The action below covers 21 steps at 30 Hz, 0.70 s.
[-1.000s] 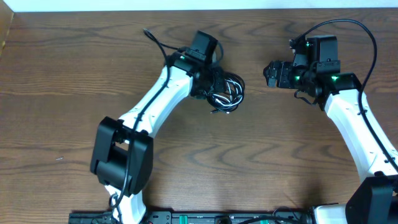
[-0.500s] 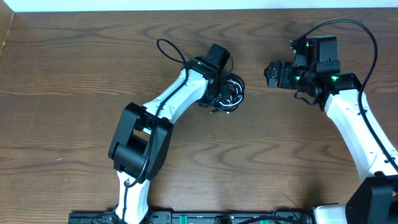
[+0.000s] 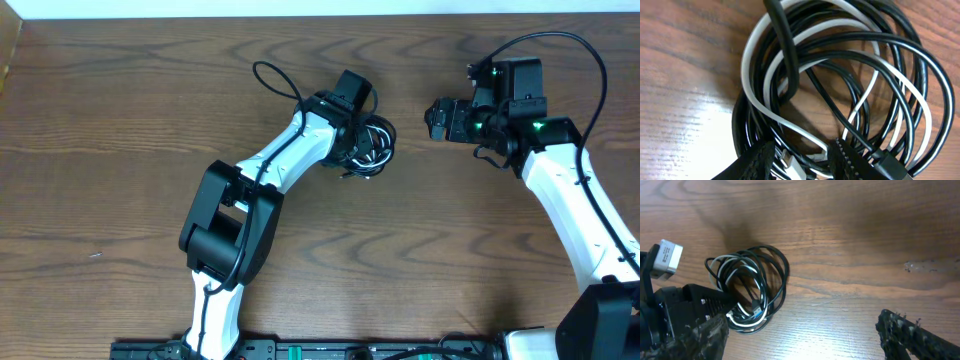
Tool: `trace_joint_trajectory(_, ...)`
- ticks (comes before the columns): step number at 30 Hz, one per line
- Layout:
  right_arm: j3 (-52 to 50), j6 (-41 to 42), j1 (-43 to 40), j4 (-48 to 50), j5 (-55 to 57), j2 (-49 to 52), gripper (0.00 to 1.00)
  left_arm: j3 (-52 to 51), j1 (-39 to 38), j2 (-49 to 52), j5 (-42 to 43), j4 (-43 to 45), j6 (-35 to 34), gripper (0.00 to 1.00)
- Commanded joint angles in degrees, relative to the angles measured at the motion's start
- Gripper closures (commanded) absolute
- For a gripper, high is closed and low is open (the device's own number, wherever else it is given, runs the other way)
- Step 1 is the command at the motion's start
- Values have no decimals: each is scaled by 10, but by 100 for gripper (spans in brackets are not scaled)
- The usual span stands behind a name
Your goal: Untangle cables
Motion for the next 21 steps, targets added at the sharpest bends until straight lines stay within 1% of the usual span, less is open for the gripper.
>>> trace_joint_trajectory(1,9,7,-1,-2,4,2,8,1,2,6,-21,0,36,59)
trace_joint_trajectory(4,9,7,-1,-2,4,2,8,5,2,4,-25,3,55,59)
trace_joint_trajectory(11,9,2,-1,-2,4,2,8,5,2,7,-63,14,54,59)
trace_joint_trajectory(16,9,2,0,-2,4,2,8,5,0,9,-63,35,54,60)
trace_joint_trajectory(21,9,0,0,-2,4,2,7,4,-11,18,-57,35,49,60)
